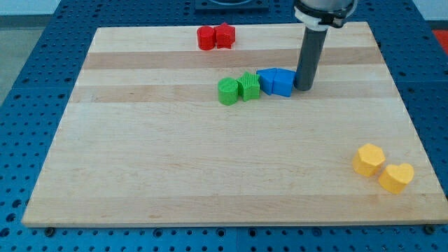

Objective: Adjust the green blocks in horizontal line

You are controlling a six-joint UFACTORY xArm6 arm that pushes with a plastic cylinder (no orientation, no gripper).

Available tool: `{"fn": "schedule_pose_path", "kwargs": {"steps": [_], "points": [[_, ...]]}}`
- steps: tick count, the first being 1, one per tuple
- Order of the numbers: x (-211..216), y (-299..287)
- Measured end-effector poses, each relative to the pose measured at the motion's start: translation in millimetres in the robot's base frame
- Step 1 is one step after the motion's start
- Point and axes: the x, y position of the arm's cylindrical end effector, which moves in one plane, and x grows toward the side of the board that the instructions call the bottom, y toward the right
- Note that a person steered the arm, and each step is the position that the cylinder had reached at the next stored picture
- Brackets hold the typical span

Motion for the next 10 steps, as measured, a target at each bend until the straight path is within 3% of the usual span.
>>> {"fn": "schedule_pose_path", "kwargs": {"steps": [2,4,6,10], "points": [[33,-1],[50,-71],[50,-107],[26,-108]]}}
